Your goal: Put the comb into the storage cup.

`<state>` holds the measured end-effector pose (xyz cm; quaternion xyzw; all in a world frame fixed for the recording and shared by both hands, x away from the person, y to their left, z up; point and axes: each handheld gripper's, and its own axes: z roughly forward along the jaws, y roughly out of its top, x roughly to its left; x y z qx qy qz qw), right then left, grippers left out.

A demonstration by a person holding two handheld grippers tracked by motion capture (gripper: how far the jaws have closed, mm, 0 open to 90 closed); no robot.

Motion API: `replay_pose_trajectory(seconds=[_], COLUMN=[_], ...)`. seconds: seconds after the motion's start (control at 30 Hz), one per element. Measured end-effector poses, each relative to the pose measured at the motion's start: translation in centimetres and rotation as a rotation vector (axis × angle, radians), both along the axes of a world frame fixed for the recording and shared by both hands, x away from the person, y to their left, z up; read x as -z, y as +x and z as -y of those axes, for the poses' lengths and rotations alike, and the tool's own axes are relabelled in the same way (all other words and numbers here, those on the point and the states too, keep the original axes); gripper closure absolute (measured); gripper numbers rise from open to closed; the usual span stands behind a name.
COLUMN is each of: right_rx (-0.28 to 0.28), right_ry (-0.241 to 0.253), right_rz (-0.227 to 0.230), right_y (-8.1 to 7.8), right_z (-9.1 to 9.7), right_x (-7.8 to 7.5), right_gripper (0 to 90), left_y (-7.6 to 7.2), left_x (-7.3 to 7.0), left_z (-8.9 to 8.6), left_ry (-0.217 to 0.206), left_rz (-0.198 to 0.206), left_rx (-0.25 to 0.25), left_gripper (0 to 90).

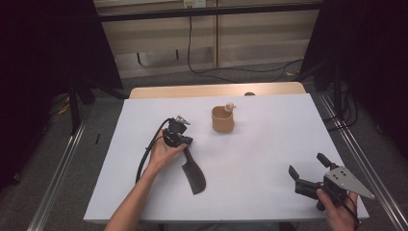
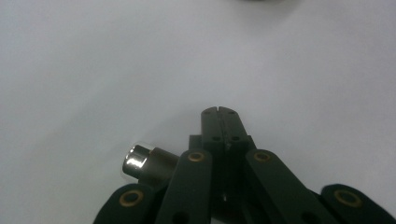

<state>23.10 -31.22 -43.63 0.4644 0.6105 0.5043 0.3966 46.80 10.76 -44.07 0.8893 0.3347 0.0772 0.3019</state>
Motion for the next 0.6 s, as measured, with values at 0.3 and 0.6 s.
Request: replay_pose_trajectory(seconds=[0.3,0.6], right_rx=[0.002,-0.001], right_ry=[0.000,-0.004], right_rz=[0.000,0.000], right_y=[0.0,0.1], right_z=[0.0,0.0], right_x=[0.0,0.0], right_gripper=[0.3,0.3], left_y=[-0.5,-0.2], left_x=[-0.1,0.0], left_z=[-1.5,-2.0], left_ry=[0.006,-0.002], left_rz=[0.004,-0.009], left_rx=[-0.014,-0.024], left_gripper=[90.0,90.0])
